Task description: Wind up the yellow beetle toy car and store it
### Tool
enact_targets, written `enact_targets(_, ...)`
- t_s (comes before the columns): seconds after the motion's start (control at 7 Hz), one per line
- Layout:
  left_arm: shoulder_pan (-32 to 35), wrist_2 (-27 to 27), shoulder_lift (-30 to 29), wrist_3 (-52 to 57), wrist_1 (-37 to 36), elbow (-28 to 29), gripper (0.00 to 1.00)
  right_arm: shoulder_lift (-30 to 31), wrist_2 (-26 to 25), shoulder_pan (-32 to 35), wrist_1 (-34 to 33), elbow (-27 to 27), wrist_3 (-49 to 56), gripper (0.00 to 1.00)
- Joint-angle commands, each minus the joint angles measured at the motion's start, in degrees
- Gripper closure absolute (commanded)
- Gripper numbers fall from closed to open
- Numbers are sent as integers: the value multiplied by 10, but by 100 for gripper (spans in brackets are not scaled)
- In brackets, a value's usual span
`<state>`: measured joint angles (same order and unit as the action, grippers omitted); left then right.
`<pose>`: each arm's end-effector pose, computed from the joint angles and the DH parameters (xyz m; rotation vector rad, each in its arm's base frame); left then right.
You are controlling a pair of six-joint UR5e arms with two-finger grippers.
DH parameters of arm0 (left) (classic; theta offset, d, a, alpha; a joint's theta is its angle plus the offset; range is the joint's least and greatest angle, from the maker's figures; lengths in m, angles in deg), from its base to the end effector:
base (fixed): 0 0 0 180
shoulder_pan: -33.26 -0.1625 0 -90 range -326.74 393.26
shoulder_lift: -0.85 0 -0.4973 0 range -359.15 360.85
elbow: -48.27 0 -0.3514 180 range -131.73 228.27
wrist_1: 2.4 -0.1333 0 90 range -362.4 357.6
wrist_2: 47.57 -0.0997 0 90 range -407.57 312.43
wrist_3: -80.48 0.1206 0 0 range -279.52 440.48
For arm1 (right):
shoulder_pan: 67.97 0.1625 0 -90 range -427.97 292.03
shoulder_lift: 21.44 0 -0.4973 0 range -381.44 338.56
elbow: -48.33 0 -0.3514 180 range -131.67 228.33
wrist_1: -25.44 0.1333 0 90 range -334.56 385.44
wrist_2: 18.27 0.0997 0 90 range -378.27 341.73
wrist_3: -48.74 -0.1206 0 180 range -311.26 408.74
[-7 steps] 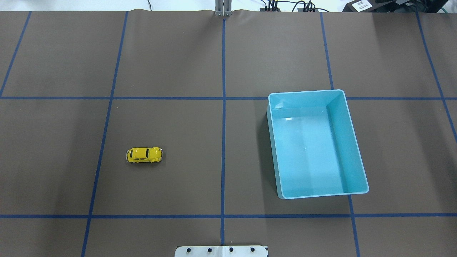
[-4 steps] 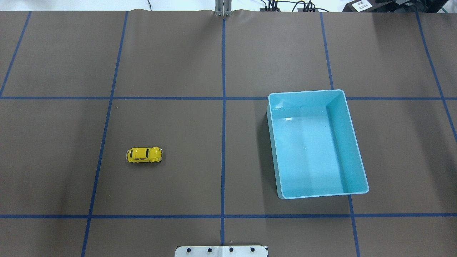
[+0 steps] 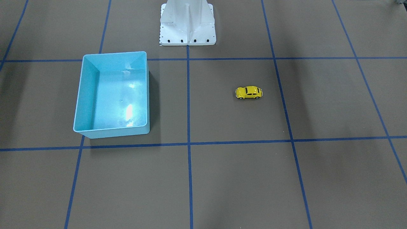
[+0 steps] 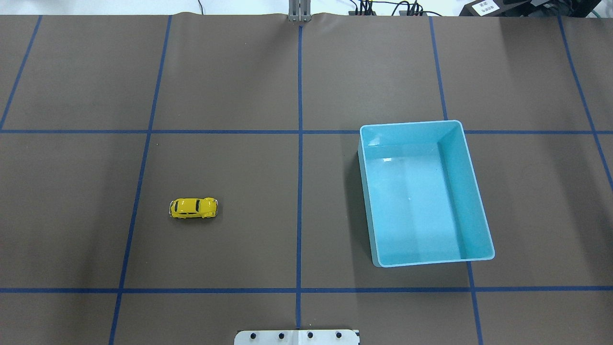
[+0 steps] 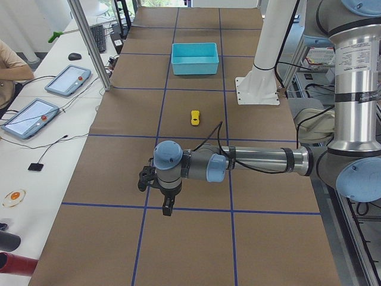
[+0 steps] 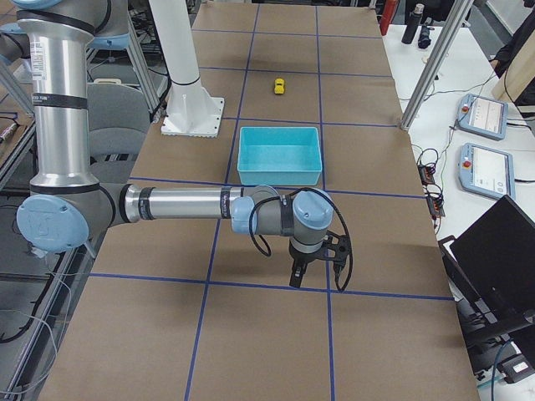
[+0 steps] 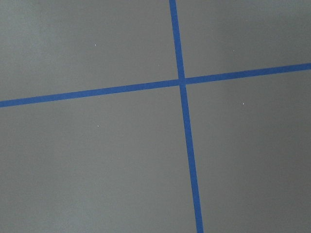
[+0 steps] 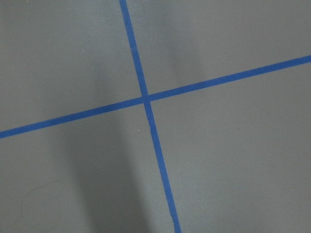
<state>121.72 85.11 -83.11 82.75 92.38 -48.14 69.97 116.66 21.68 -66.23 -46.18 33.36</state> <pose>-0.0406 -0.4076 0.7341 0.0905 0.7441 0.0968 0.0454 -0.4407 0.7235 -0.0841 -0.7820 0.2389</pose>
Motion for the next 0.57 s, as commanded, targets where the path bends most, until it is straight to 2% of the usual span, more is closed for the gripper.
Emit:
enact_targets(0.0, -2, -1, 0, 5, 20, 5, 0, -1, 0, 0, 0, 0, 0, 0)
enact_targets(0.14, -2, -1, 4, 15, 57, 11, 0, 0, 0, 0, 0, 0, -1, 0)
enact_targets(0.43, -2, -1, 5, 5, 66, 15, 0, 0, 0, 0, 0, 0, -1, 0)
